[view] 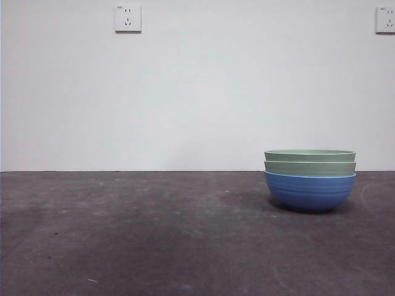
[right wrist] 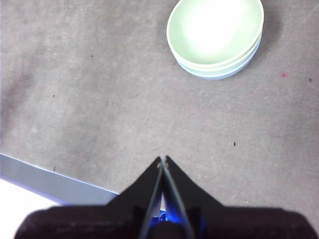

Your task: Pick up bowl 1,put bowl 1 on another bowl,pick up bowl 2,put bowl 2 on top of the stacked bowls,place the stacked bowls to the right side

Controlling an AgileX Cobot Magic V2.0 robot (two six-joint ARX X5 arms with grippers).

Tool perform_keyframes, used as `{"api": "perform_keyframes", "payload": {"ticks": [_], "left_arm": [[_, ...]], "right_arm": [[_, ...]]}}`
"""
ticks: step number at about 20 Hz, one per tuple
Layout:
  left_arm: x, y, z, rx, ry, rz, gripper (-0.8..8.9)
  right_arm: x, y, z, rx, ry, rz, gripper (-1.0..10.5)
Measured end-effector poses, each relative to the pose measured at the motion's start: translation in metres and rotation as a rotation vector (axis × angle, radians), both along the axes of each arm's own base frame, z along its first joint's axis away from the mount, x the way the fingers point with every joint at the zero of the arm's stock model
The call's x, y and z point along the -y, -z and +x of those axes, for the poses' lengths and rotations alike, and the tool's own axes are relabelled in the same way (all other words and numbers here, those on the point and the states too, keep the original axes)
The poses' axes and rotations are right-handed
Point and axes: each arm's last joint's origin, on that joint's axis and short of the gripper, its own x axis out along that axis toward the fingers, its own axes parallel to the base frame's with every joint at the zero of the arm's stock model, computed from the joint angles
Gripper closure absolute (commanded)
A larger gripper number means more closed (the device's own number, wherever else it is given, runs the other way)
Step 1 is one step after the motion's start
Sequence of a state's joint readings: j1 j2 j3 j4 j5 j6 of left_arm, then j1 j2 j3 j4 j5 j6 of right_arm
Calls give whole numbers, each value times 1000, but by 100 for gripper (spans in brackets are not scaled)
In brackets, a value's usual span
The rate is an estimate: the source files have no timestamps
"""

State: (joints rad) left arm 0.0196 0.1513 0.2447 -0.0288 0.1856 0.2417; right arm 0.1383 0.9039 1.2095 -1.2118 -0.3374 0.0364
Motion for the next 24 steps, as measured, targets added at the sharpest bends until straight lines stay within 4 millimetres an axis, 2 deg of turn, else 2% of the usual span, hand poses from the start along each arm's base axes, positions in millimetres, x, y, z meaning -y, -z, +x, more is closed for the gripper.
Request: {"api": "perform_keyframes", "payload": {"ticks": [5, 9, 14, 24], "left_arm": [[0, 46, 1, -48, 1, -26, 815], [0, 67, 3, -109, 2, -74, 815], [0, 79, 2, -241, -4, -110, 815], [0, 79, 2, -246, -6, -141, 815]], "right_arm": [[0, 0, 0, 0, 0, 0, 940], [0, 0, 0, 0, 0, 0, 940], [0, 0, 0, 0, 0, 0, 941], [0, 0, 0, 0, 0, 0, 940]]}}
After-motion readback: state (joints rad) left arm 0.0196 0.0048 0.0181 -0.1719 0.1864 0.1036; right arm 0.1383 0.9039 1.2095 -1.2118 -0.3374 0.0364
